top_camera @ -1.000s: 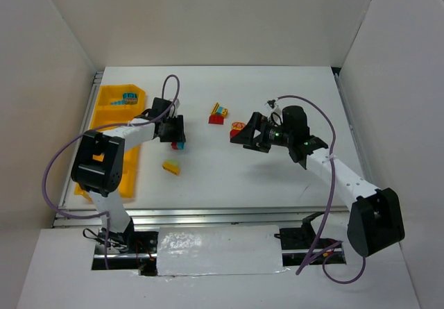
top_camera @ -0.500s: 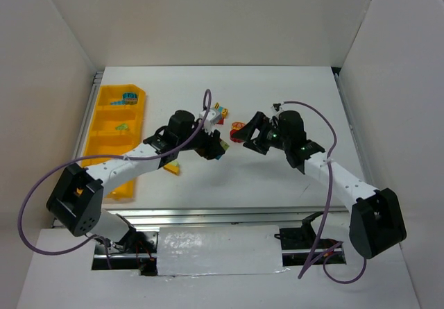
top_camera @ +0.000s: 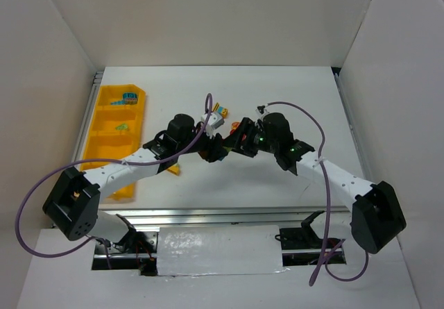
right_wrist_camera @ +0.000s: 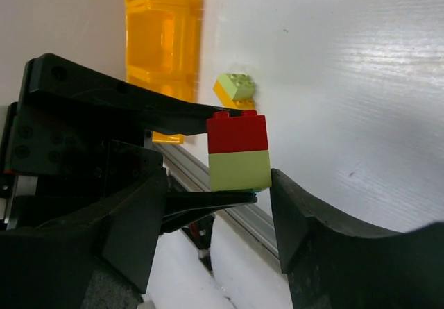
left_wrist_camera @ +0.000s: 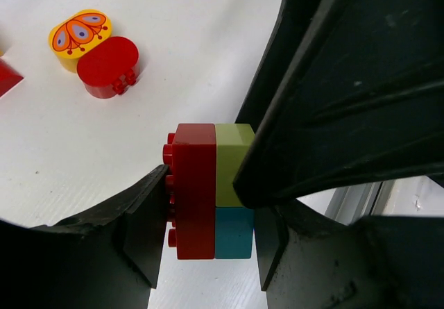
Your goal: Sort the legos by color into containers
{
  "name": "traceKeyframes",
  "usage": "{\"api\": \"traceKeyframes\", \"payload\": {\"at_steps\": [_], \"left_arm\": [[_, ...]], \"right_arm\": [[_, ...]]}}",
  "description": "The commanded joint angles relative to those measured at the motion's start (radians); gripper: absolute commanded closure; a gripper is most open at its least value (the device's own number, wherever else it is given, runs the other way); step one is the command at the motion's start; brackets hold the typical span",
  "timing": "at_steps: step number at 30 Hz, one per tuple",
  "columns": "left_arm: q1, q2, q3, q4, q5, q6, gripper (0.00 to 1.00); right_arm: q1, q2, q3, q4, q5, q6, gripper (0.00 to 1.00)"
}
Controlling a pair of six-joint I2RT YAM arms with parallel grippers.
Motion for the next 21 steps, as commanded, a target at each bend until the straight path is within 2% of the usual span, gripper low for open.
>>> {"api": "traceKeyframes", "payload": {"at_steps": [1, 4, 8, 9, 11, 12, 15, 16, 18, 19, 20, 21], "left_arm": [[-0.01, -0.045, 0.015, 0.083, 0.037, 0.022, 1.0], [-0.011, -0.054, 0.014, 0.078, 0.053, 0.027, 1.0], [-0.013, -0.074, 0.003, 0.089, 0.082, 0.021, 1.0], [-0.013, -0.076, 0.001, 0.09, 0.085, 0.022, 1.0], [-0.013, -0.082, 0.001, 0.083, 0.073, 0.021, 1.0], [-0.013, -0.082, 0.001, 0.078, 0.068, 0.022, 1.0], [-0.014, -0.088, 0.008, 0.061, 0.054, 0.03, 0.92], [-0.013, -0.091, 0.006, 0.06, 0.054, 0.029, 0.87], [-0.014, -0.103, 0.003, 0.055, 0.048, 0.025, 0.54], [-0.013, -0.106, 0.003, 0.051, 0.051, 0.027, 0.31], [-0.013, -0.115, 0.003, 0.046, 0.057, 0.03, 0.01], [-0.013, -0.12, 0.003, 0.032, 0.063, 0.03, 0.01]], "right_arm": [[0.027, 0.026, 0.04, 0.02, 0.01, -0.005, 0.36], [0.043, 0.039, 0.05, 0.016, 0.027, -0.01, 0.37], [0.046, 0.069, 0.06, 0.026, 0.033, -0.016, 0.45], [0.046, 0.075, 0.063, 0.028, 0.031, -0.016, 0.51], [0.049, 0.083, 0.071, 0.031, 0.03, -0.018, 0.75], [0.049, 0.082, 0.073, 0.032, 0.031, -0.018, 0.84], [0.05, 0.078, 0.067, 0.063, 0.005, -0.028, 0.97], [0.05, 0.072, 0.06, 0.086, -0.016, -0.04, 1.0], [0.049, 0.063, 0.033, 0.17, -0.088, -0.067, 1.0], [0.049, 0.048, 0.021, 0.199, -0.11, -0.074, 1.0], [0.046, 0.039, 0.01, 0.227, -0.123, -0.094, 1.0], [0.041, 0.032, -0.01, 0.276, -0.137, -0.105, 1.0]]}}
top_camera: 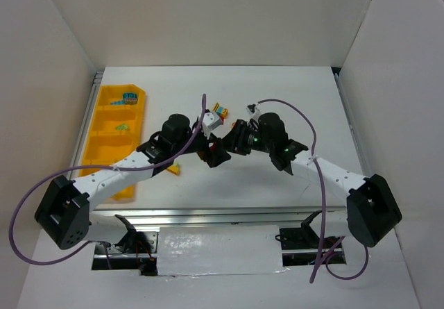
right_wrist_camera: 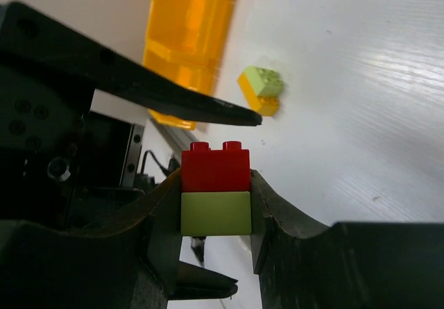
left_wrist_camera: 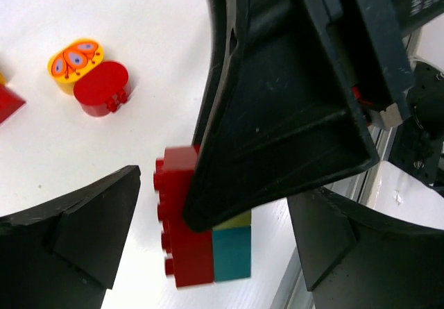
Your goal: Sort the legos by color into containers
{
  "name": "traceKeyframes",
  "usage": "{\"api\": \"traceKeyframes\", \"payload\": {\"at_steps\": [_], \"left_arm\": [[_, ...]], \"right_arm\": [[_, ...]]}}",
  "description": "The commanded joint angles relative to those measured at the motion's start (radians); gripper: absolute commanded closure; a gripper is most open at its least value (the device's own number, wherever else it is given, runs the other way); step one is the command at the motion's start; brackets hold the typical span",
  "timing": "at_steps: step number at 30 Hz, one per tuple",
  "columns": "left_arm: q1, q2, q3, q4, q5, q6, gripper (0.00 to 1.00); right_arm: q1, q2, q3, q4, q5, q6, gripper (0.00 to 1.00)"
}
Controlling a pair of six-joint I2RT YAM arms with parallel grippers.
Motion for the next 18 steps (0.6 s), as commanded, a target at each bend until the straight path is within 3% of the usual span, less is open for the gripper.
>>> {"api": "traceKeyframes", "payload": {"at_steps": [1, 5, 13, 18], "left_arm": [[-0.011, -0.052, 0.013, 0.038, 0.042, 0.019, 0.01], [-0.011, -0.099, 0.013, -0.005, 0.021, -0.01, 0.01], [-0.009, -0.262, 0.038, -0.135, 0.01, -0.16, 0.0], [-0.009, -0.273, 0.103, -0.267, 0.056, -0.218, 0.0]], "right_arm": [[0.001, -0.054, -0.032, 0.201, -0.126, -0.07, 1.0], [-0.042, -0.091, -0.063, 0.27, -0.215, -0.168, 1.0], [-0.099, -0.214, -0.055, 0.192, -0.412, -0.398, 1.0], [-0.104, -0.264, -0.043, 0.169, -0.547, -0.449, 1.0]]}}
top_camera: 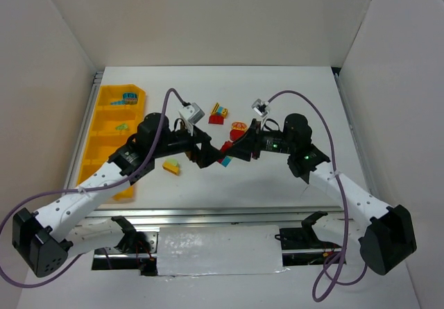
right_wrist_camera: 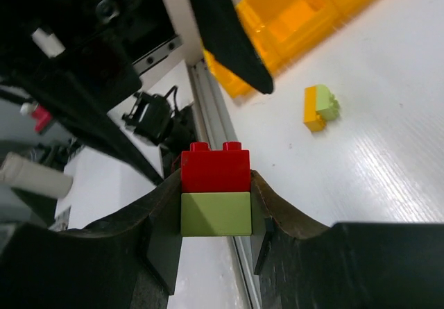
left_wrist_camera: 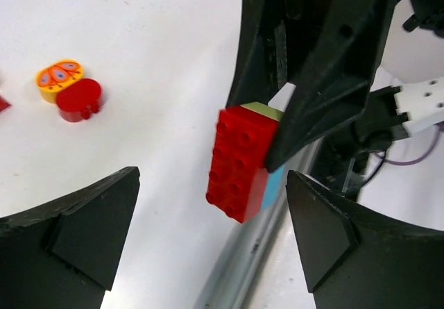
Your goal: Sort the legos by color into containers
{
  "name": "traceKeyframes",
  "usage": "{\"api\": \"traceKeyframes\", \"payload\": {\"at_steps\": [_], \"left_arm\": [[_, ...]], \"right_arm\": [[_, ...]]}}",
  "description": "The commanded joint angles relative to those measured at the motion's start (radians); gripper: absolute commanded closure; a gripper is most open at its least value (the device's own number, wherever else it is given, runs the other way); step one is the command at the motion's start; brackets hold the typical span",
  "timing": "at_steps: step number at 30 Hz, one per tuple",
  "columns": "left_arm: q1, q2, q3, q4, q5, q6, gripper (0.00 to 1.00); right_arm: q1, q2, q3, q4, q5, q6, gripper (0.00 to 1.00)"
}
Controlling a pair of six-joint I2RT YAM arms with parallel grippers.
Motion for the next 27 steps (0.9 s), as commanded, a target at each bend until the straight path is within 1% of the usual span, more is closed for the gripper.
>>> {"api": "traceKeyframes", "payload": {"at_steps": [1, 2, 4, 6, 8, 9, 12, 13, 15, 16, 18, 19, 21, 22, 23, 24, 25, 26, 27], "left_arm": [[-0.002, -0.019, 0.05, -0.085, 0.068, -0.065, 0.0], [-0.002, -0.025, 0.04, -0.065, 0.129, -0.078, 0.01], [-0.002, -0.033, 0.008, -0.032, 0.188, -0.098, 0.01], [-0.002, -0.027, -0.008, 0.011, 0.27, -0.121, 0.04], [-0.002, -0.013, -0.028, 0.03, 0.317, -0.137, 0.07], [-0.002, -0.007, -0.037, 0.069, 0.343, -0.147, 0.08], [-0.003, -0.002, -0.051, 0.111, 0.37, -0.165, 0.14], [-0.002, -0.002, -0.051, 0.117, 0.375, -0.168, 0.21], [-0.003, 0.001, -0.054, 0.133, 0.381, -0.176, 0.29], [-0.002, 0.001, -0.055, 0.151, 0.38, -0.179, 0.39], [-0.002, 0.009, -0.054, 0.166, 0.381, -0.191, 0.5], [-0.003, 0.013, -0.052, 0.172, 0.381, -0.194, 0.6], [-0.003, 0.028, -0.04, 0.179, 0.378, -0.2, 0.76], [-0.003, 0.032, -0.037, 0.185, 0.378, -0.202, 0.89], [-0.003, 0.036, -0.036, 0.191, 0.375, -0.207, 0.92], [-0.002, 0.042, -0.034, 0.196, 0.372, -0.213, 1.0], [-0.002, 0.042, -0.034, 0.199, 0.357, -0.216, 1.0], [-0.002, 0.042, -0.034, 0.206, 0.351, -0.222, 1.0], [-0.002, 0.038, -0.036, 0.212, 0.344, -0.226, 1.0]], "right_arm": [[-0.005, -0.052, 0.027, 0.034, -0.152, -0.076, 1.0], [-0.005, -0.056, 0.022, 0.061, -0.195, -0.069, 1.0], [-0.005, -0.061, 0.022, 0.09, -0.226, -0.035, 1.0], [-0.005, -0.056, 0.024, 0.129, -0.252, -0.013, 1.0], [-0.005, -0.056, 0.027, 0.144, -0.261, 0.005, 1.0], [-0.005, -0.059, 0.031, 0.141, -0.251, 0.007, 1.0], [-0.008, -0.052, 0.043, 0.121, -0.245, -0.001, 1.0], [-0.005, -0.049, 0.047, 0.117, -0.245, -0.002, 1.0], [-0.002, -0.036, 0.051, 0.109, -0.248, -0.003, 0.99], [-0.003, -0.032, 0.053, 0.109, -0.257, -0.001, 0.99], [-0.003, -0.018, 0.051, 0.126, -0.264, 0.011, 0.97], [-0.002, -0.015, 0.05, 0.132, -0.269, 0.014, 0.97], [-0.003, -0.006, 0.045, 0.15, -0.286, 0.025, 0.94], [-0.002, -0.004, 0.045, 0.153, -0.297, 0.028, 0.93], [0.0, 0.0, 0.045, 0.162, -0.306, 0.034, 0.92], [-0.002, 0.004, 0.042, 0.178, -0.315, 0.045, 0.82], [0.0, 0.004, 0.031, 0.213, -0.323, 0.057, 0.7], [-0.003, -0.001, 0.024, 0.23, -0.324, 0.08, 0.53], [-0.003, -0.004, 0.018, 0.241, -0.318, 0.086, 0.48]]}}
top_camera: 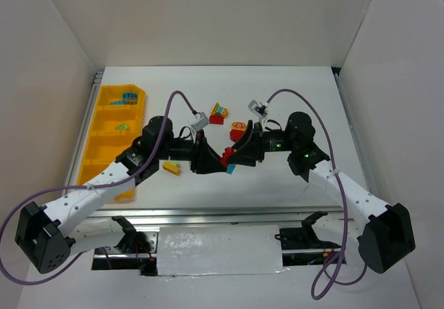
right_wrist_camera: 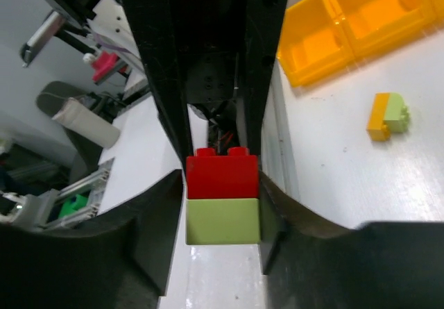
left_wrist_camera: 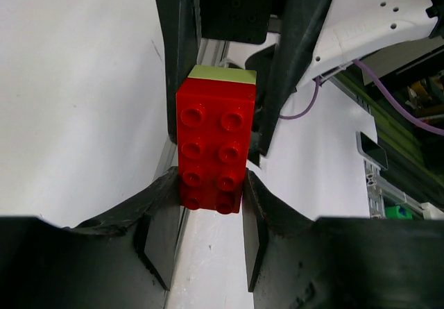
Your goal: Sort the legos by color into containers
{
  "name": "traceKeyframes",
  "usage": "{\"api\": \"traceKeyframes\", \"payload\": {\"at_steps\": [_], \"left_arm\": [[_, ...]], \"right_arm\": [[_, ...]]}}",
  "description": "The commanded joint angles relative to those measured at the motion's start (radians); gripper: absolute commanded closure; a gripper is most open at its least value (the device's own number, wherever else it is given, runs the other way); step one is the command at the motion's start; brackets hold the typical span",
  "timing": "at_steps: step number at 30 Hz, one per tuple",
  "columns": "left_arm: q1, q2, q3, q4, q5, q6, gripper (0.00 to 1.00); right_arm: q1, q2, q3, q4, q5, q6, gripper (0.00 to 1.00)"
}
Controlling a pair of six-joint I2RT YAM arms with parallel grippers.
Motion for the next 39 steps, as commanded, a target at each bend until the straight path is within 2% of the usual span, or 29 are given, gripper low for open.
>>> {"api": "traceKeyframes", "payload": {"at_steps": [1, 2, 5, 9, 12, 17, 26, 39], "left_arm": [[-0.004, 0.0, 0.021, 0.118, -0.034, -0.029, 1.0], [-0.004, -0.007, 0.019, 0.12, -0.04, -0.03, 1.0], [-0.004, -0.018, 0.024, 0.112, -0.053, -0.024, 1.0], [-0.004, -0.024, 0.03, 0.101, -0.054, -0.018, 1.0], [-0.004, -0.029, 0.03, 0.101, -0.053, -0.018, 1.0], [-0.006, -0.046, 0.033, 0.097, -0.049, -0.016, 1.0], [-0.006, -0.056, 0.042, 0.095, -0.037, -0.01, 1.0], [-0.004, -0.053, 0.033, 0.1, -0.02, -0.01, 1.0]], "right_arm": [[0.011, -0.012, -0.002, 0.122, -0.027, 0.037, 0.43], [0.012, -0.021, -0.004, 0.117, -0.015, 0.034, 0.38], [0.006, -0.033, -0.01, 0.103, -0.013, 0.023, 0.34], [0.002, -0.041, -0.014, 0.093, -0.019, 0.016, 0.32], [-0.003, -0.047, -0.014, 0.073, -0.013, -0.004, 0.33], [-0.008, -0.045, -0.02, 0.059, -0.013, -0.029, 0.43], [-0.011, -0.033, -0.024, 0.07, -0.036, -0.027, 0.4], [-0.017, -0.047, -0.017, 0.05, -0.021, -0.046, 0.49]]}}
